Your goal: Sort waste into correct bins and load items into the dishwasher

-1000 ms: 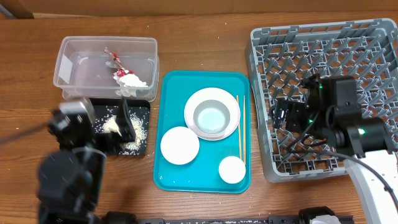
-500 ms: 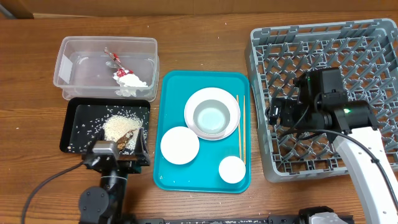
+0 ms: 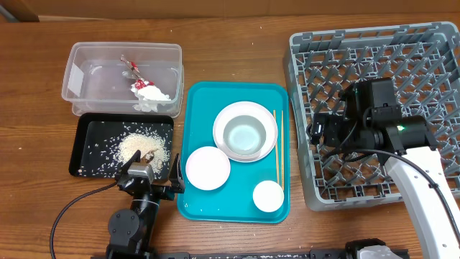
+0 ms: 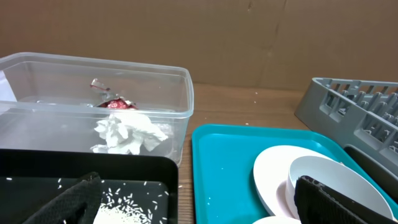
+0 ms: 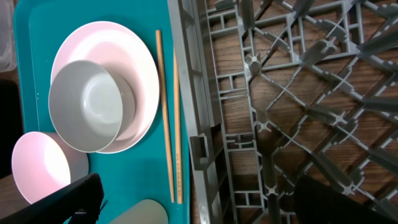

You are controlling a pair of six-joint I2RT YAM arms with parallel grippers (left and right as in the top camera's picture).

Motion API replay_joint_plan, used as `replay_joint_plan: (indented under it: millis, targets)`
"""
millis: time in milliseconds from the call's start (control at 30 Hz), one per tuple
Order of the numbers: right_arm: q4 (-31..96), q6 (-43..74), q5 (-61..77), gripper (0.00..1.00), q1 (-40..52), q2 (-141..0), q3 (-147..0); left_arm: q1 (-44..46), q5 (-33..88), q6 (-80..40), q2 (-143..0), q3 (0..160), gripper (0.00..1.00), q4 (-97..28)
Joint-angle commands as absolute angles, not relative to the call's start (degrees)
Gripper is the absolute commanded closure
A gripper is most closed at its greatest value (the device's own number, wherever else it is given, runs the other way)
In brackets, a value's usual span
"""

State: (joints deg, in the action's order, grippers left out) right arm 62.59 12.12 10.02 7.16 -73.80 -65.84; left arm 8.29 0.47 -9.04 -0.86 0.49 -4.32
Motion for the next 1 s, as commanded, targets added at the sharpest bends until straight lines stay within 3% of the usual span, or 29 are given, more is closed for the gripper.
replay_joint_plan:
  millis: [0,467,833,967]
  targets:
    - [62.4,11.9,9.5,0.00,7.0,-73.7,-67.1,8.6,1.3,-9.4,-0.3,0.3,0.00,-4.4]
    - [61.7,12.1,9.7,0.00,7.0,-73.7,-67.1,8.6,1.3,-9.4,-0.3,0.3,0.00,-4.4]
    - [58.4,11.6,29.1,0.00,7.2,-72.5,-67.9,8.6,1.3,-9.4,-0.3,0.3,0.00,-4.4]
    - [62.5,13.0,21.2,0.00,13.2,-63.9,-67.9,8.6,1.3,-9.4,-0.3,0.3,0.00,-4.4]
